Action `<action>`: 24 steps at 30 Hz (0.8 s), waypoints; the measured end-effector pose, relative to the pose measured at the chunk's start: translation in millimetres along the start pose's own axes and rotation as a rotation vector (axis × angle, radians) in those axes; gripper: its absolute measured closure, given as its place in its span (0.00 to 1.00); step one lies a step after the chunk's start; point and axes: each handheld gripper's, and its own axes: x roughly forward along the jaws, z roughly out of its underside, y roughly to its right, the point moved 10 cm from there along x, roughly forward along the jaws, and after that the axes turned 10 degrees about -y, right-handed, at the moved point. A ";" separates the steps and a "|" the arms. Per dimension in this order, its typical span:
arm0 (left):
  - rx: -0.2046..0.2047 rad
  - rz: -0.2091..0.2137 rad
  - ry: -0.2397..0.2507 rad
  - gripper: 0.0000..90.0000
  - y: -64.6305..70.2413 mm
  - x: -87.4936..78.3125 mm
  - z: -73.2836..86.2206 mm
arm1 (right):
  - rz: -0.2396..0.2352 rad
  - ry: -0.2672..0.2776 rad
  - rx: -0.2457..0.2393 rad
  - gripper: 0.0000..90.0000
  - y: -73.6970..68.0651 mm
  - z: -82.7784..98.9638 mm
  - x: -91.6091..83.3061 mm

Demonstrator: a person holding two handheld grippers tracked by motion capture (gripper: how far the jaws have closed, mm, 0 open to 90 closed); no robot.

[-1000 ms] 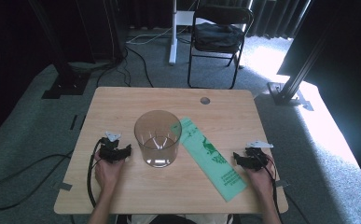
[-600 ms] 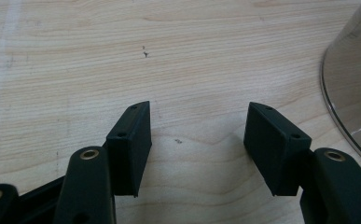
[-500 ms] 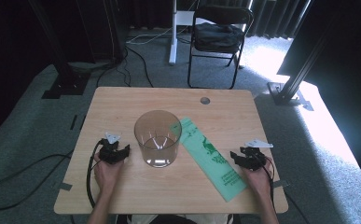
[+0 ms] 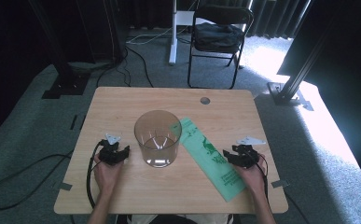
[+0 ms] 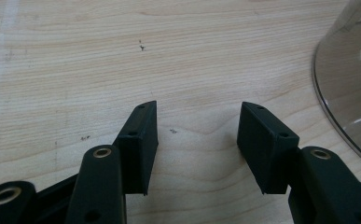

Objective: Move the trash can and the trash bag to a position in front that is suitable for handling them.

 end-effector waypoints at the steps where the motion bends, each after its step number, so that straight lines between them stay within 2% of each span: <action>1: 0.000 0.000 -0.001 0.54 0.1 -0.1 0.0 | -0.004 -0.002 -0.011 0.52 -4.6 -2.4 1.2; 4: 0.005 0.006 -0.006 0.53 1.7 -0.4 0.1 | -0.020 0.003 -0.018 0.53 -10.3 -5.7 1.8; 9: 0.006 0.027 -0.010 0.53 7.2 -0.4 -0.4 | -0.038 0.016 -0.052 0.53 -28.0 -20.5 4.7; 16: 0.013 0.053 -0.006 0.53 11.8 -1.0 -2.1 | -0.059 0.010 -0.067 0.53 -40.6 -25.4 11.1; 17: 0.019 0.054 -0.001 0.53 12.4 -1.6 -3.2 | -0.065 0.006 -0.080 0.53 -46.9 -27.0 14.1; 18: 0.022 0.054 0.001 0.53 13.2 -2.2 -4.1 | -0.065 0.006 -0.080 0.53 -46.9 -27.0 14.1; 24: 0.038 0.068 0.015 0.53 19.8 -3.6 -9.9 | -0.094 0.000 -0.105 0.53 -68.1 -37.2 24.0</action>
